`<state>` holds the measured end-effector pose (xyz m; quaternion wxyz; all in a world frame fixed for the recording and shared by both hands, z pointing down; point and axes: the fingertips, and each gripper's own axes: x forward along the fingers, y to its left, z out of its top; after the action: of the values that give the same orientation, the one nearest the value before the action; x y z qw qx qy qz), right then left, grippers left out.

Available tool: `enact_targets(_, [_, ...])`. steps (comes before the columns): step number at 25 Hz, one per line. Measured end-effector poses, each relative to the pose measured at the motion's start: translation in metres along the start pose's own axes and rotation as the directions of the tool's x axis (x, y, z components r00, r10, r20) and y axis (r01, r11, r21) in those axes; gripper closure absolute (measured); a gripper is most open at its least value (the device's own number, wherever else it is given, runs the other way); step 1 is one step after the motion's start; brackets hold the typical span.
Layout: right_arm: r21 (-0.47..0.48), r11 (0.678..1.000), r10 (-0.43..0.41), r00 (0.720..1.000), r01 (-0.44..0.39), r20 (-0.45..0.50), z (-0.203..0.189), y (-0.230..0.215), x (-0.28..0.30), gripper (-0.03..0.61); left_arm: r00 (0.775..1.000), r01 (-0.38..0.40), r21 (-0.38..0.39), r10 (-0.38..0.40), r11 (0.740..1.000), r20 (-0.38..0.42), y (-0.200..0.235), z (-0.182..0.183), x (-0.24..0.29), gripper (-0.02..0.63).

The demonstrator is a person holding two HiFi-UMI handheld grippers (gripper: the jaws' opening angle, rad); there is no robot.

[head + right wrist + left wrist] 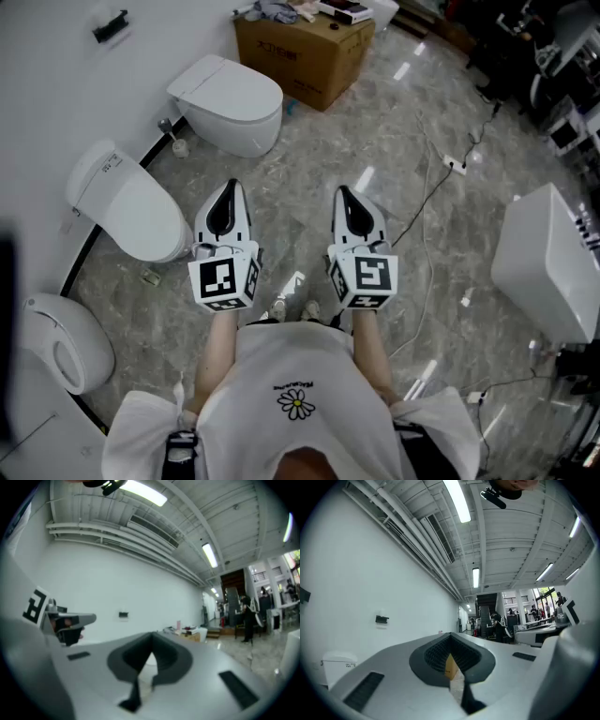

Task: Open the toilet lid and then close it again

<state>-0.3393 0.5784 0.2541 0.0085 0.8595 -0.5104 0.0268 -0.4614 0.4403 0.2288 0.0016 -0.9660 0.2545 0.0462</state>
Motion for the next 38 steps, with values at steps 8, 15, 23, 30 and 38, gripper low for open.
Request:
enact_targets(8, [0.010,0.999,0.051,0.999,-0.051,0.008,0.002,0.005,0.002,0.549,1.000,-0.025,0.005,0.024,1.000,0.013,0.000,0.005,-0.002,0.589])
enact_targets(15, [0.014,0.995,0.102,0.993,-0.103,0.053,0.014,0.002,0.003,0.549,0.998,-0.057,0.020,0.057,0.998,0.028,-0.003,0.012,0.002,0.589])
enact_targets(23, [-0.002,0.984,0.177,0.983,-0.178,0.042,0.002,-0.010,0.004,0.549,0.995,-0.096,0.033,0.095,0.995,0.029,-0.020,0.006,0.007,0.589])
enact_targets(30, [0.037,0.976,0.214,0.975,-0.216,0.058,0.002,-0.019,0.012,0.549,0.987,-0.154,0.032,0.152,0.988,0.052,-0.017,0.007,0.012,0.589])
enact_targets(38, [0.003,0.987,0.161,0.985,-0.161,0.054,-0.002,-0.054,0.054,0.549,0.992,-0.123,0.030,0.122,0.992,0.026,-0.013,-0.018,0.081,0.589])
